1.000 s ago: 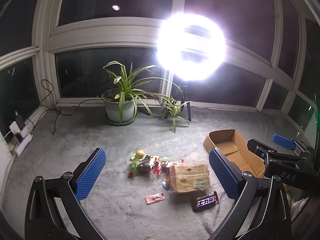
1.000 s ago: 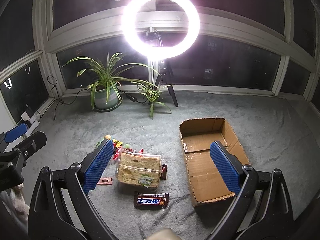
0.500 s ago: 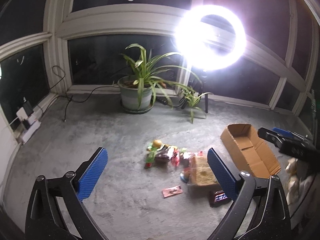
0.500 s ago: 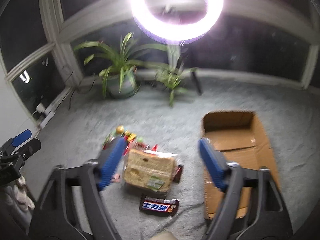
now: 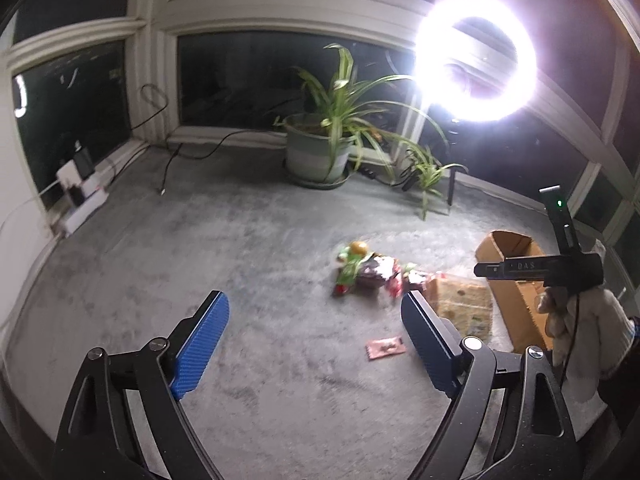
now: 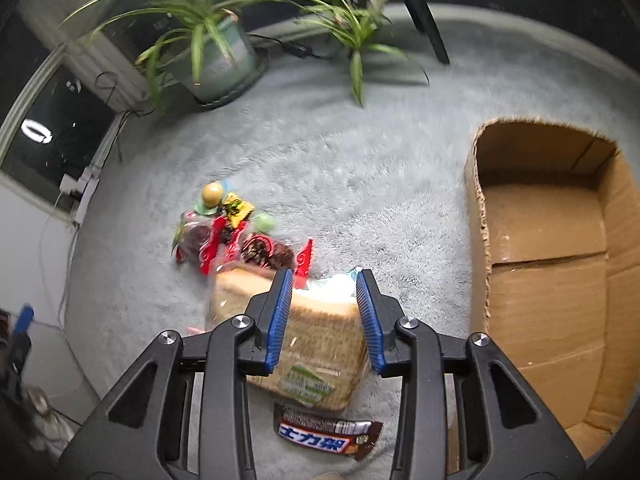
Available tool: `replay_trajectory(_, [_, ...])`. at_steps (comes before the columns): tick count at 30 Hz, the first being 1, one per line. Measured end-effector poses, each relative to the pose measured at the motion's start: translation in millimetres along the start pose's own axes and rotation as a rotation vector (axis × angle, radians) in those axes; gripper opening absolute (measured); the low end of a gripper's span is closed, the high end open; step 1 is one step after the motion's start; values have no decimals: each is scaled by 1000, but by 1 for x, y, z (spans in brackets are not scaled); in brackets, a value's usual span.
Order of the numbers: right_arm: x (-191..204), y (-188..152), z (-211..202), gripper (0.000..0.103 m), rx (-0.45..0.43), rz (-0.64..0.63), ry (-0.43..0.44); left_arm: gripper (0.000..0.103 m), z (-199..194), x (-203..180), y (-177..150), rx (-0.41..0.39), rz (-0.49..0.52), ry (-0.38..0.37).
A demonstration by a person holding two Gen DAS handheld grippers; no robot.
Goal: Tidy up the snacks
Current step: 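Lower the right tool to the wrapped bread loaf and grasp it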
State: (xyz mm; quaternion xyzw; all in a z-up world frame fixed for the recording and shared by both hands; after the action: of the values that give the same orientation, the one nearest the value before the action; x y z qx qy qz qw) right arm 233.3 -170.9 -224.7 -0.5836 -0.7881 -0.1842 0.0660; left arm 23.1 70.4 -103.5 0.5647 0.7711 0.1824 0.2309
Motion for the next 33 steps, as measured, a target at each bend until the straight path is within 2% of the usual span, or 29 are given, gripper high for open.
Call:
replay_trajectory(5, [-14,10,16,35,51,61,8,88,0,14,-5,7,-36,14])
replay_trajectory(8, [-17,8,21,35,92,91,48,88,-2,16,-6,5,-40,12])
replay_trajectory(17, [2,-12,16,34,107,69,109,88,1,16,-4,6,-27,-8])
replay_trajectory(21, [6,-21,17,34,108,56,99,88,1,13,-4,6,-12,-21])
replay_trajectory(23, [3,-26,22,34,124,71,95,88,2,10,-5,8,-4,-27])
replay_trajectory(26, [5,-36,29,34,155,88,136,88,2,9,-4,9,2,-33])
replay_trajectory(33, [28,-60,44,34,196,45,172,88,8,8,-7,32,7,-47])
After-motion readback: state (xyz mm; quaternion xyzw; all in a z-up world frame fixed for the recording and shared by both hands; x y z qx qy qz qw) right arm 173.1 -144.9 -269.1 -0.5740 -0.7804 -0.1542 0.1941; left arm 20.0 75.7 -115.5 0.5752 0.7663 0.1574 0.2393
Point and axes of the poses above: each gripper's, at about its wrist camera, not at the fingertips, and z roughly the way its jaws point, x to its left, y to its top, the point moved 5 cm from there along z, roughly the way its jaws point, and after that the axes turned 14 degrees about x, right-handed, at the moved point
